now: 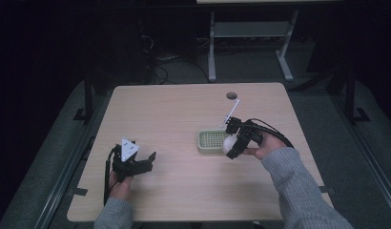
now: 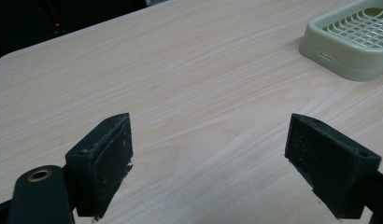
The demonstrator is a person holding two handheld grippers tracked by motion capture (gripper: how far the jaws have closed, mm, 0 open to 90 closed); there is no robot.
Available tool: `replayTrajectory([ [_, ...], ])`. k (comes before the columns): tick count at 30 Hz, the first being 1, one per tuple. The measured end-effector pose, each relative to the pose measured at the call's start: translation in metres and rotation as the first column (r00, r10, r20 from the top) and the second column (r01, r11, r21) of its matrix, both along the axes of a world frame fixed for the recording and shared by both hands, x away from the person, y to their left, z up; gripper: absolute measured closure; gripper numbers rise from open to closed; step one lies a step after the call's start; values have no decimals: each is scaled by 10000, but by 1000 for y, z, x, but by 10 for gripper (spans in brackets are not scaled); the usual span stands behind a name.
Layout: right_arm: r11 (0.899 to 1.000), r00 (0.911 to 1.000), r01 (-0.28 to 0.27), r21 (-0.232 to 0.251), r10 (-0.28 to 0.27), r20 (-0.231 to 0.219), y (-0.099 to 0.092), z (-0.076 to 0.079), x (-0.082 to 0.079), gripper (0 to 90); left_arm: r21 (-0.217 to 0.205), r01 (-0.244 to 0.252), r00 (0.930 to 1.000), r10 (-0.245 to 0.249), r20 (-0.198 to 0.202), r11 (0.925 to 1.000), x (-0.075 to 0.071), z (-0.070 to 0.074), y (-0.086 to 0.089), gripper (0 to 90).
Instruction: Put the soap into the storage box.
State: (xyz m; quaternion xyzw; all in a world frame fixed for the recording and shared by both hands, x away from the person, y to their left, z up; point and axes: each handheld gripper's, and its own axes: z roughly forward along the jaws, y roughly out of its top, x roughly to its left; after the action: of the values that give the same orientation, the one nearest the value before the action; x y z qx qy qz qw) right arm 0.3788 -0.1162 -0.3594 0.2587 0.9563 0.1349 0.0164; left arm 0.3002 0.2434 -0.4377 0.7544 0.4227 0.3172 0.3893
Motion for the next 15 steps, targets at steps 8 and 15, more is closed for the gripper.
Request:
replayTrajectory([
  [8,10000,10000,-82,4,82,-22,9,6,8,236,19,-50,10000,51,-51,10000,0,0,1,148],
  [15,9998,9999,-172,-51,172,13,15,7,15,235,13,-42,10000,42,-42,10000,0,0,1,148],
])
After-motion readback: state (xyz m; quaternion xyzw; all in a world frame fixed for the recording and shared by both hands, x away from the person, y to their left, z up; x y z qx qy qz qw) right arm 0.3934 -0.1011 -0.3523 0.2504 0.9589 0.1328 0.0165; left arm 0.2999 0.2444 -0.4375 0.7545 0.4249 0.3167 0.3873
